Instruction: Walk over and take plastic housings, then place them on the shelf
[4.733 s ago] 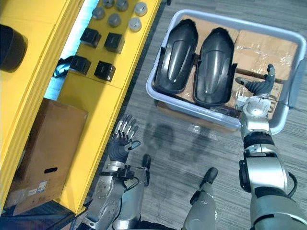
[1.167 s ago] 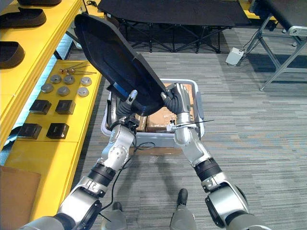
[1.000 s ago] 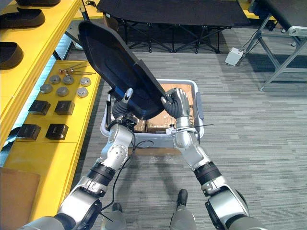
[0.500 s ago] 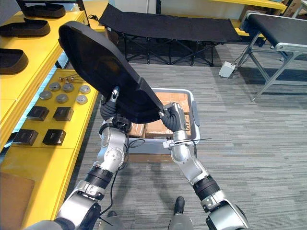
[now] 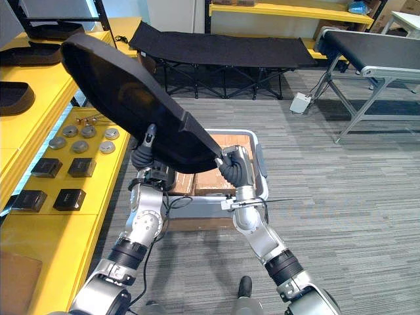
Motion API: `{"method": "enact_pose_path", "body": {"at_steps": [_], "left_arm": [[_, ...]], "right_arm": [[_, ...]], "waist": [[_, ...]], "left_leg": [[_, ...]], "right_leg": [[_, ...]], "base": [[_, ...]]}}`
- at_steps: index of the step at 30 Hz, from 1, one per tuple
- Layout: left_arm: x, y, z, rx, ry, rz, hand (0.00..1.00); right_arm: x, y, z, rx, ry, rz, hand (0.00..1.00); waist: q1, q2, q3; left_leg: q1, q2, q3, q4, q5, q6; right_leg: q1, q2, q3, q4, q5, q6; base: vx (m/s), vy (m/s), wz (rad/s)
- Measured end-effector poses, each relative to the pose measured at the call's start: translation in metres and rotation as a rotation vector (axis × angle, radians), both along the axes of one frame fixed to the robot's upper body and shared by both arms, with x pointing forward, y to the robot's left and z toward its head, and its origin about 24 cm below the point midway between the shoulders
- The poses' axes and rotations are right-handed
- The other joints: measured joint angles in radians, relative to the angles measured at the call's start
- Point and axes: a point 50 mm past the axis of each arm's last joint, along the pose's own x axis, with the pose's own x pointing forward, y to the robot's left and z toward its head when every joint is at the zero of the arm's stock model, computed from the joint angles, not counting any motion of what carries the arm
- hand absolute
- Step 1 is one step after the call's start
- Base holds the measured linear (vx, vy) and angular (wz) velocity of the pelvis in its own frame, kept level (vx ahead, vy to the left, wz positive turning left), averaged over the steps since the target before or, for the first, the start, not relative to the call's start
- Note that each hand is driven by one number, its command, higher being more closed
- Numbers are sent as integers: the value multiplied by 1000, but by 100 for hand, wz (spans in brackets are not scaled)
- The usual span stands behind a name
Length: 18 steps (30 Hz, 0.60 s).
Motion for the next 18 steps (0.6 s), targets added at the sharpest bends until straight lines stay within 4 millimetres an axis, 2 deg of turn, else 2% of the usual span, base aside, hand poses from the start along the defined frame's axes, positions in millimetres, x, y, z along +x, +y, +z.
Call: {"method": "enact_pose_path", "body": {"at_steps": [4,7,12,13,18], "left_arm": [[-11,4,-4,60,15,56,100],[-25,6,1,216,26,159,100],[-40,16,0,362,78,329,100],[-43,22,-6,399,121,378,100],[-70,53,-40,663,364,657,100]], "right_arm": [[-2,0,-9,15,77,57,0],[-7,1,-18,22,157,100,0],[-21,6,-8,85,169,193,0],[-24,8,-5,112,174,232,0],[-47,24,3,375,305,648,0]], "waist": [[-1,12,-18],[1,24,-43],[2,38,-56],[2,41,-58],[6,45,-87]], "left_leg": [[2,0,1,-5,1,0],[5,0,9,-11,1,-1],[18,1,24,-16,-1,-2],[20,2,25,-17,-1,-2],[24,6,24,-25,-2,-4]], "right_leg": [[-1,0,-1,0,-1,0],[-6,3,-1,0,-6,-3],[-3,5,2,0,-9,-3],[-2,5,2,0,-13,-8],[2,9,-3,0,-21,-6]], "base": [[0,0,0],[9,8,-3],[4,7,-5],[0,0,0],[5,5,1]]}}
